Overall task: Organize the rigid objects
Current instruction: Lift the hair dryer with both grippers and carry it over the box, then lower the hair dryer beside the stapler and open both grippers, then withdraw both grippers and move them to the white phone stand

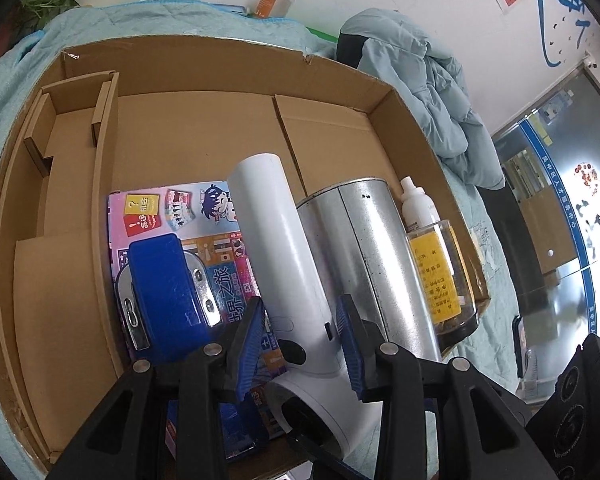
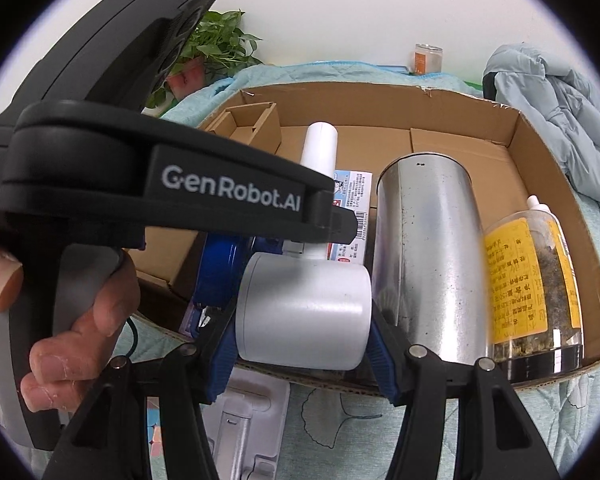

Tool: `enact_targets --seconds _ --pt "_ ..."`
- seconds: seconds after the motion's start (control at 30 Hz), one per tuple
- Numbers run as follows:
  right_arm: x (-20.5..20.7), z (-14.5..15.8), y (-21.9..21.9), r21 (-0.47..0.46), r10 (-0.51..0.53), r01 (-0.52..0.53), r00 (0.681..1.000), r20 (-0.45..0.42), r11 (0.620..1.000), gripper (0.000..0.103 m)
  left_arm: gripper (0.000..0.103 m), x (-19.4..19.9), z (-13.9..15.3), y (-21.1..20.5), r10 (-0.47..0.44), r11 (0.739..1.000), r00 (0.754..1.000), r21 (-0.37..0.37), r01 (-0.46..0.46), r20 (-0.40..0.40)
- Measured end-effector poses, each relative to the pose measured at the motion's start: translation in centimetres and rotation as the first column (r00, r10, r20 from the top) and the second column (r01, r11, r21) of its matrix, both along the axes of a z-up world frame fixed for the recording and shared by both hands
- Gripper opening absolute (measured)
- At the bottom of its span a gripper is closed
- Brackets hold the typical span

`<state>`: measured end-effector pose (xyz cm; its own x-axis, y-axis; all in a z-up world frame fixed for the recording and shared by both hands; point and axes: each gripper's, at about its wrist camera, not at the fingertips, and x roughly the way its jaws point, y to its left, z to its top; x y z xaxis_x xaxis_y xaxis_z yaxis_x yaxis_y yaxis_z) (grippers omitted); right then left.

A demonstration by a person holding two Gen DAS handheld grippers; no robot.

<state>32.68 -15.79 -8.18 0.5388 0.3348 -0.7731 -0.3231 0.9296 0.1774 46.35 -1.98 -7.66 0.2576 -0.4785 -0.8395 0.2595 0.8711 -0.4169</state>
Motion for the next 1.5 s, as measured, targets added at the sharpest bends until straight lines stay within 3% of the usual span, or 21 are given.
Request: enact_targets --seconds 0.23,0.4,0.67,0.7,0.73,0.8,0.83,0.87,0.9,0.93,0.97,1.0,1.17,1.3,1.5 --pt "-0.6 0.1 0.1 0.023 0.0 0.0 1.0 -0.012 1.0 0.06 0.037 -0.3 0.2 0.0 -0.016 1.0 1.0 0.011 0.016 -0.016" --pt "-1.1 0.3 -0.3 0.04 -0.001 0.001 1.0 0.002 0.999 0.063 0.049 -1.8 1.8 0.9 0.011 1.0 0.999 0.007 -0.012 0.049" --pt "-3.7 1.1 -1.1 0.063 0.01 -0.014 0.998 0.059 0.998 0.063 0.048 -4.0 2.0 1.4 0.006 1.0 0.997 0.023 -0.008 0.08" --pt "-4.4 1.3 -1.1 0.061 0.01 -0.015 0.997 0.072 0.998 0.065 0.048 -4.3 2.2 1.4 0.012 0.999 0.996 0.029 -0.015 0.092" --pt "-4.9 1.4 -1.2 0.057 0.011 -0.016 0.996 0.086 0.998 0.073 0.048 -4.8 2.6 1.5 0.024 0.999 0.992 0.04 -0.029 0.123" --pt "-6.1 1.4 -1.8 0.046 0.018 -0.024 0.993 0.118 0.999 0.079 0.049 -6.7 4.3 1.7 0.05 0.994 0.968 0.08 -0.072 0.245" --pt "-6.3 1.3 -2.0 0.038 0.021 -0.026 0.992 0.128 0.999 0.08 0.052 -8.4 5.5 1.9 0.067 0.988 0.939 0.106 -0.109 0.338" --pt "-6.9 1.2 -2.3 0.022 0.019 -0.022 0.991 0.136 0.999 0.081 0.069 -9.7 6.3 2.1 0.087 0.981 0.914 0.127 -0.148 0.396" --pt "-7.3 1.1 -2.5 0.014 0.011 -0.013 0.99 0.14 1.0 0.086 0.098 -11.7 7.2 2.5 0.127 0.964 0.867 0.147 -0.223 0.481" --pt "-7.7 1.0 -2.7 0.007 0.005 -0.006 0.99 0.142 1.0 0.092 0.102 -12.9 7.6 2.6 0.151 0.953 0.835 0.148 -0.266 0.529" --pt "-8.0 0.7 -2.8 -0.004 0.003 -0.003 0.99 0.142 1.0 0.097 0.102 -14.9 8.0 3.0 0.186 0.935 0.779 0.135 -0.327 0.599" --pt "-8.2 0.5 -2.9 -0.005 0.005 -0.004 0.99 0.142 1.0 0.103 0.102 -16.2 8.1 3.3 0.202 0.924 0.757 0.135 -0.357 0.622" --pt "-9.2 -0.3 -3.5 0.03 -0.003 -0.001 0.993 0.118 1.0 0.103 0.102 -21.0 6.6 4.4 0.267 0.884 0.756 0.161 -0.44 0.597" --pt "-9.8 -0.4 -3.4 0.037 0.01 -0.014 0.994 0.112 0.999 0.103 0.102 -24.1 5.6 4.5 0.259 0.858 0.752 0.214 -0.467 0.606" --pt "-10.3 -1.6 -2.3 0.028 0.057 -0.059 0.997 0.057 0.998 0.103 0.102 -27.0 3.7 6.7 0.305 0.786 0.767 0.306 -0.537 0.564"
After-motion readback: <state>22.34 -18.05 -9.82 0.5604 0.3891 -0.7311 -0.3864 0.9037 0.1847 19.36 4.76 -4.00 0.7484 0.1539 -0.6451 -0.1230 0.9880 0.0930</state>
